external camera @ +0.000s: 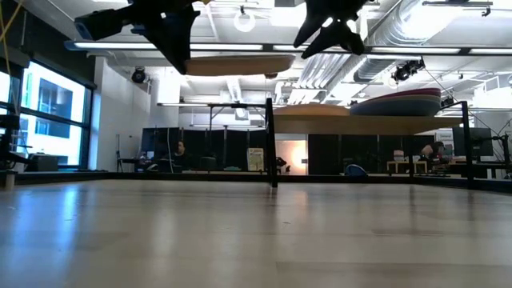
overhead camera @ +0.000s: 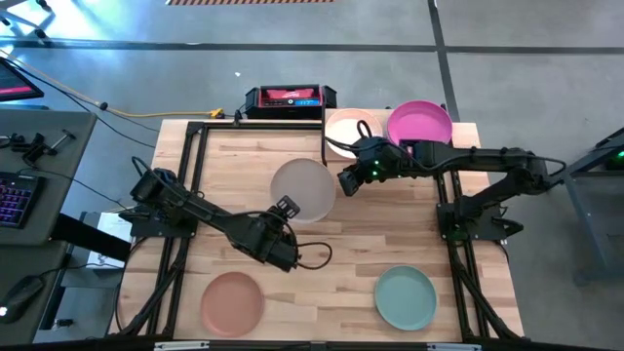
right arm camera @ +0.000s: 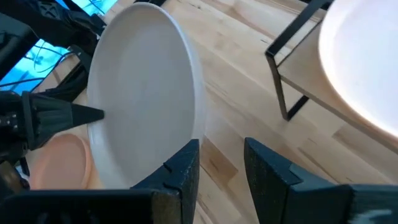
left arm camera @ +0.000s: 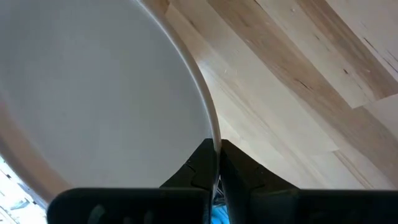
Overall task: Place and stack plates onto a shelf
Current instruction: Stack the gray plate on top of the light orange plate on the shelf
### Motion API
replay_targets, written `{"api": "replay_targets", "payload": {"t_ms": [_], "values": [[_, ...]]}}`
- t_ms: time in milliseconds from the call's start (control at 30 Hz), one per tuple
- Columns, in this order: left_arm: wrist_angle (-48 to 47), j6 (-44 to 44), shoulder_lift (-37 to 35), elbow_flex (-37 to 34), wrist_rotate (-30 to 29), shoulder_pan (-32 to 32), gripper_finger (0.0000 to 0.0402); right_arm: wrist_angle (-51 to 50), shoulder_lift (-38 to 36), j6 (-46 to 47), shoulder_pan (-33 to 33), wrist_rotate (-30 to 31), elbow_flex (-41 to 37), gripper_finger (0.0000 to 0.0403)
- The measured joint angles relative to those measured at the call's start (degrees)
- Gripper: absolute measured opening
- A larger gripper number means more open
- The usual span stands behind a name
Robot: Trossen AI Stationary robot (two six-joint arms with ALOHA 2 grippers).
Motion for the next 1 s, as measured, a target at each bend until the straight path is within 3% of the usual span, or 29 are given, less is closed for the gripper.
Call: {"api": "replay_targets", "payload": {"t_ms": [1000], "values": [[0.1, 0.0, 0.0, 0.0, 0.0, 0.0, 0.0007, 3.1, 4.5, 2.8, 3.2, 1.2, 0.0, 0.0108]]}}
